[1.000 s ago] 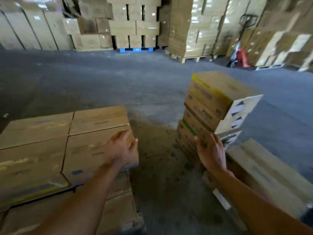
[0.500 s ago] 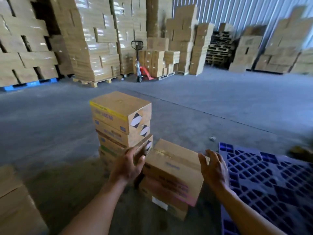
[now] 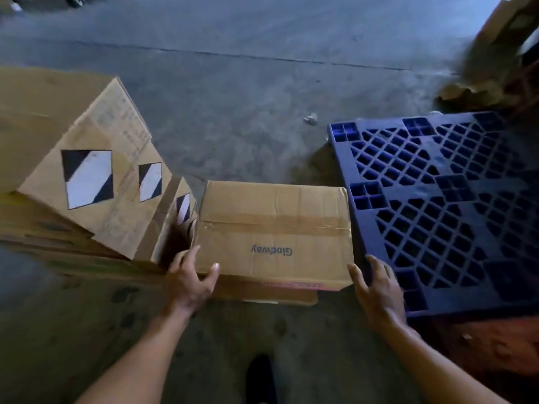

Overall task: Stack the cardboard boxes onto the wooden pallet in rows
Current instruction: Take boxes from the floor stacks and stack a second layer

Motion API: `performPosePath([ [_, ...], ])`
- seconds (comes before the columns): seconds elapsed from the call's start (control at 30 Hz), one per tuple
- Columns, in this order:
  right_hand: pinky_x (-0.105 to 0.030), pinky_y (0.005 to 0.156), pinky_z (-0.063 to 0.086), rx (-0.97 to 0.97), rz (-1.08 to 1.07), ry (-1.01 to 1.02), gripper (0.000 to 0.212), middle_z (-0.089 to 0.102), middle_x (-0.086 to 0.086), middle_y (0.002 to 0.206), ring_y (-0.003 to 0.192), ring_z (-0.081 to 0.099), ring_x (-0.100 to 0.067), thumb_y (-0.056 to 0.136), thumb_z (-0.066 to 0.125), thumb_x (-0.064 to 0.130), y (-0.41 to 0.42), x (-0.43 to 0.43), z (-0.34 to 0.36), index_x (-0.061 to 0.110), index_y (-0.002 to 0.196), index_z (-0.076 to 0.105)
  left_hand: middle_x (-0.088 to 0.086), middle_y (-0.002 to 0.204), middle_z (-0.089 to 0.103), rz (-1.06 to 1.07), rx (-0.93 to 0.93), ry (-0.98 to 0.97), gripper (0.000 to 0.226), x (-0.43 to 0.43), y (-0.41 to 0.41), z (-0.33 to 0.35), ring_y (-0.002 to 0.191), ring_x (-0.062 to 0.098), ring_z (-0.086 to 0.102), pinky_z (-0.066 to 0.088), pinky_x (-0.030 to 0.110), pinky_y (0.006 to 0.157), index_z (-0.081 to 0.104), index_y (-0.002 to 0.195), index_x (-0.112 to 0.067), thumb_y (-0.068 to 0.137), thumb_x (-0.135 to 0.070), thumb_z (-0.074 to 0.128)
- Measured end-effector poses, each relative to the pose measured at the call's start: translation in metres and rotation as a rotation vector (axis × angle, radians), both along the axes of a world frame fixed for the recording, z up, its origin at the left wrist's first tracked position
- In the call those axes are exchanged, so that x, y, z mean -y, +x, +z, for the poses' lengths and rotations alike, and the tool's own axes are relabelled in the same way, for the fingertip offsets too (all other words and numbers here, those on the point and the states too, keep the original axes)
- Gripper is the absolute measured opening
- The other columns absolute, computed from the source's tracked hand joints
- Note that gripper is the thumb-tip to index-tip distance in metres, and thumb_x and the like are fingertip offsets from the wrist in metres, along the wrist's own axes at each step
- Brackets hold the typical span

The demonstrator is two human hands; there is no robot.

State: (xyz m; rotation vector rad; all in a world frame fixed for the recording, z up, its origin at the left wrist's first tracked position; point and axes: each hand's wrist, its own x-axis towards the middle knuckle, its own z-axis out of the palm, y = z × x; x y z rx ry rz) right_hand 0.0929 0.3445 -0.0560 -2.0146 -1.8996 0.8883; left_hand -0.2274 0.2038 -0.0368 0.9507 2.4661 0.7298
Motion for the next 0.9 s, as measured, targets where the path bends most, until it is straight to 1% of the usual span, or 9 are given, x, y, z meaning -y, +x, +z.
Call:
performPosePath([
  [0.1, -0.046, 0.109, 0.039, 0.042, -0.084, -0.081, 0.076, 0.039, -0.010, 0.156, 0.138, 0.043, -0.029, 0.092, 0.056, 0.060, -0.018, -0.016, -0.046, 0.020, 0.153, 0.035, 0.022, 0.139, 0.052, 0.013, 0.015, -0.099, 0.064, -0.017, -0.043, -0.052, 0.122, 0.041, 0.053, 0.046, 0.048, 0.098, 0.053, 0.140, -0.004, 0.086, -0.029, 0.076],
  [0.23, -0.046, 0.115, 0.030, 0.064, -0.159, -0.156, 0.095, 0.029, -0.009, 0.162, 0.146, 0.032, -0.029, 0.086, 0.061, 0.066, -0.025, -0.028, -0.090, 0.020, 0.159, 0.021, 0.021, 0.150, 0.041, 0.017, 0.081, -0.206, 0.082, -0.027, -0.074, -0.096, 0.135, 0.039, 0.043, 0.039, 0.049, 0.108, 0.041, 0.149, -0.005, 0.084, -0.036, 0.078],
  [0.4, -0.050, 0.112, 0.037, 0.045, -0.220, -0.231, 0.108, 0.032, -0.010, 0.161, 0.142, 0.038, -0.032, 0.076, 0.063, 0.076, -0.021, -0.040, -0.119, 0.024, 0.158, 0.017, 0.019, 0.153, 0.039, 0.066, 0.279, -0.251, 0.100, -0.029, -0.097, -0.129, 0.139, 0.037, 0.039, 0.036, 0.050, 0.113, 0.031, 0.154, -0.007, 0.078, -0.052, 0.080],
  [0.5, -0.042, 0.095, 0.049, -0.003, -0.218, -0.324, 0.101, 0.053, -0.007, 0.139, 0.115, 0.055, -0.024, 0.072, 0.059, 0.083, -0.022, -0.041, -0.125, 0.023, 0.150, 0.034, 0.017, 0.144, 0.050, 0.091, 0.440, -0.245, 0.107, -0.031, -0.101, -0.134, 0.129, 0.036, 0.050, 0.043, 0.046, 0.106, 0.037, 0.150, -0.008, 0.066, -0.064, 0.071],
  [0.63, -0.025, 0.068, 0.045, -0.082, -0.190, -0.302, 0.088, 0.058, 0.005, 0.109, 0.088, 0.056, -0.006, 0.073, 0.058, 0.081, -0.023, -0.044, -0.114, 0.023, 0.138, 0.048, 0.015, 0.135, 0.058, 0.144, 0.542, -0.205, 0.100, -0.035, -0.103, -0.130, 0.122, 0.034, 0.055, 0.047, 0.047, 0.102, 0.047, 0.141, -0.007, 0.061, -0.062, 0.069],
  [0.7, -0.027, 0.068, 0.046, -0.121, -0.188, -0.268, 0.077, 0.061, 0.009, 0.105, 0.089, 0.058, -0.005, 0.077, 0.060, 0.079, -0.022, -0.050, -0.101, 0.026, 0.132, 0.054, 0.003, 0.116, 0.064, 0.156, 0.549, -0.134, 0.083, -0.039, -0.103, -0.119, 0.109, 0.026, 0.061, 0.051, 0.030, 0.086, 0.055, 0.127, -0.016, 0.059, -0.061, 0.071],
  [0.77, -0.038, 0.078, 0.054, -0.185, -0.199, -0.232, 0.066, 0.068, 0.005, 0.107, 0.092, 0.067, -0.015, 0.079, 0.063, 0.075, -0.023, -0.058, -0.083, 0.030, 0.126, 0.058, -0.007, 0.108, 0.065, 0.153, 0.555, -0.029, 0.070, -0.045, -0.105, -0.104, 0.098, 0.011, 0.063, 0.045, 0.016, 0.074, 0.057, 0.125, -0.024, 0.063, -0.052, 0.073],
  [0.83, -0.043, 0.079, 0.058, -0.300, -0.243, -0.215, 0.067, 0.071, 0.001, 0.107, 0.085, 0.074, -0.019, 0.075, 0.069, 0.071, -0.026, -0.064, -0.059, 0.032, 0.128, 0.057, -0.004, 0.115, 0.068, 0.132, 0.572, 0.042, 0.069, -0.046, -0.106, -0.086, 0.102, 0.011, 0.064, 0.047, 0.019, 0.081, 0.059, 0.130, -0.024, 0.066, -0.044, 0.074],
  [0.9, -0.036, 0.065, 0.058, -0.400, -0.268, -0.209, 0.071, 0.072, 0.000, 0.104, 0.074, 0.075, -0.015, 0.068, 0.071, 0.070, -0.029, -0.065, -0.032, 0.038, 0.129, 0.054, 0.001, 0.122, 0.068, 0.118, 0.576, 0.091, 0.074, -0.041, -0.102, -0.061, 0.110, 0.019, 0.063, 0.050, 0.029, 0.091, 0.057, 0.136, -0.022, 0.067, -0.042, 0.075],
])
